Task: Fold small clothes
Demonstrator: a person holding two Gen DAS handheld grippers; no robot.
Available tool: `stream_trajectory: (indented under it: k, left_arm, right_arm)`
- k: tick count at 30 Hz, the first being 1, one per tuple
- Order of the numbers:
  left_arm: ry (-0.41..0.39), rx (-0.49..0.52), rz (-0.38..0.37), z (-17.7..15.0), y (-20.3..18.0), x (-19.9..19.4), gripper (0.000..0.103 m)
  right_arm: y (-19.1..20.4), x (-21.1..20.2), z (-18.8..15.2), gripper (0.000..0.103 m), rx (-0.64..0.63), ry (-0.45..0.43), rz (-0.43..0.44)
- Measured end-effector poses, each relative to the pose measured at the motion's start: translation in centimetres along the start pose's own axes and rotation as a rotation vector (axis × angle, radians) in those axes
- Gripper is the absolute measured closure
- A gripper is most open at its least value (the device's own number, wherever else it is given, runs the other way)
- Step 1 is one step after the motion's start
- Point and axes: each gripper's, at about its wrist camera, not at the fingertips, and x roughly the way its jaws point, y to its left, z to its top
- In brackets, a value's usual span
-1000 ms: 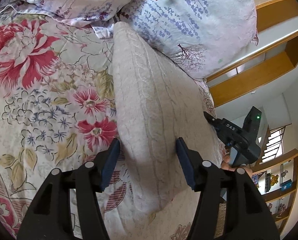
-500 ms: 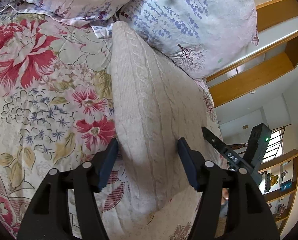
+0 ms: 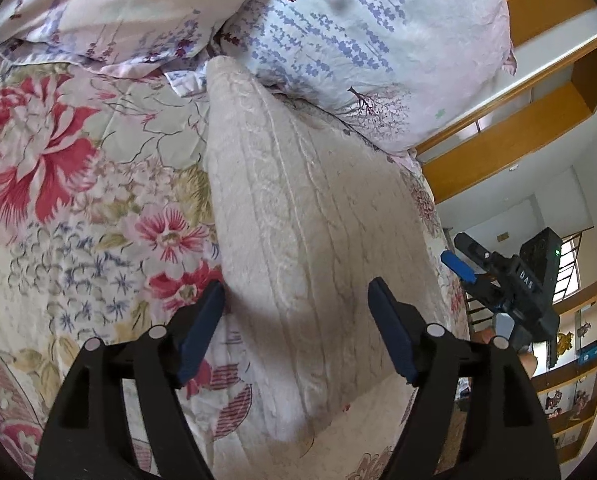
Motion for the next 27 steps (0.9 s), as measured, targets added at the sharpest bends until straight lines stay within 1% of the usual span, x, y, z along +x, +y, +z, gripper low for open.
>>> stream_trajectory:
  k: [2, 6, 8, 12, 16, 19, 20, 23, 25, 27]
  left_arm:
    - [0.004, -0.003, -0.001, 0.4, 0.1, 0.1, 0.029]
    - [0.001, -0.009, -0.010, 1.1, 0.3, 0.2, 0.029]
    - [0.006, -0.017, -0.012, 1.5, 0.4, 0.5, 0.029]
    - [0.019, -0.037, -0.025, 2.1, 0.7, 1.3, 0.029]
    - [0.029, -0.042, -0.036, 2.4, 0.8, 2.0, 0.029]
    - [0.024, -0.037, -0.044, 2.6, 0.7, 2.1, 0.029]
    - [0.023, -0.038, -0.045, 2.7, 0.6, 2.3, 0.029]
    - [0.018, -0.053, -0.058, 3.0, 0.6, 2.6, 0.029]
    - [0.015, -0.060, -0.064, 3.1, 0.6, 2.6, 0.031]
    - [0.010, -0.069, -0.068, 3.1, 0.7, 2.6, 0.034]
  right_arm:
    - [-1.0, 0.6, 0.4, 0.025, 0.049, 0.029, 0.032]
    - [-2.0, 2.1, 0.8, 0.025, 0.089, 0.077, 0.080]
    - [-2.3, 3.1, 1.0, 0.025, 0.097, 0.113, 0.091]
    - [-2.6, 4.6, 1.1, 0.025, 0.096, 0.156, 0.107]
    - [-2.4, 5.6, 1.0, 0.026, 0.076, 0.175, 0.141]
    - [-2.0, 6.1, 0.9, 0.034, 0.054, 0.193, 0.167]
    - [-1.8, 6.4, 0.8, 0.039, 0.052, 0.200, 0.177]
    - [-1.6, 6.8, 0.7, 0.040, 0.039, 0.207, 0.214]
    - [-1.6, 7.0, 0.7, 0.041, 0.040, 0.208, 0.235]
    - [-1.8, 7.2, 0.6, 0.044, 0.049, 0.211, 0.258]
